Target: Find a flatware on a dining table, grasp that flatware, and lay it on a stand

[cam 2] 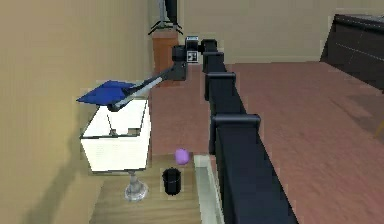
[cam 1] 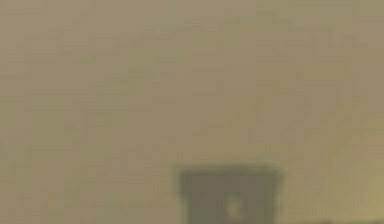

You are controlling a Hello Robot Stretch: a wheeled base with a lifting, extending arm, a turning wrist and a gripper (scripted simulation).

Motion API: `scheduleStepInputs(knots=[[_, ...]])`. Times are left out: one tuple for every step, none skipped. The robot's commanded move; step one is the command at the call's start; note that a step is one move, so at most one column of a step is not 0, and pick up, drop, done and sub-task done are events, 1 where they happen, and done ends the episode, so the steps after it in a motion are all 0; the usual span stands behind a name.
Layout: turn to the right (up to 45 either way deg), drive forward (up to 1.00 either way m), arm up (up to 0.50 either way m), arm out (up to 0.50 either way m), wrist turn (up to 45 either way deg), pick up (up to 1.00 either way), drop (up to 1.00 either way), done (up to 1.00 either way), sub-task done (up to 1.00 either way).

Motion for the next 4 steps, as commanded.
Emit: scheduleStepInputs(knots=[[0.0, 0.0, 0.0, 0.0, 45.0, 0.0, 0.0, 0.0, 0.0], [0.0, 0.0, 0.0, 0.0, 45.0, 0.0, 0.0, 0.0, 0.0], [0.0, 0.0, 0.0, 0.0, 6.0, 0.0, 0.0, 0.0, 0.0], [0.0, 0.0, -0.32, 0.0, 0.0, 0.0, 0.0, 0.0, 0.0]])
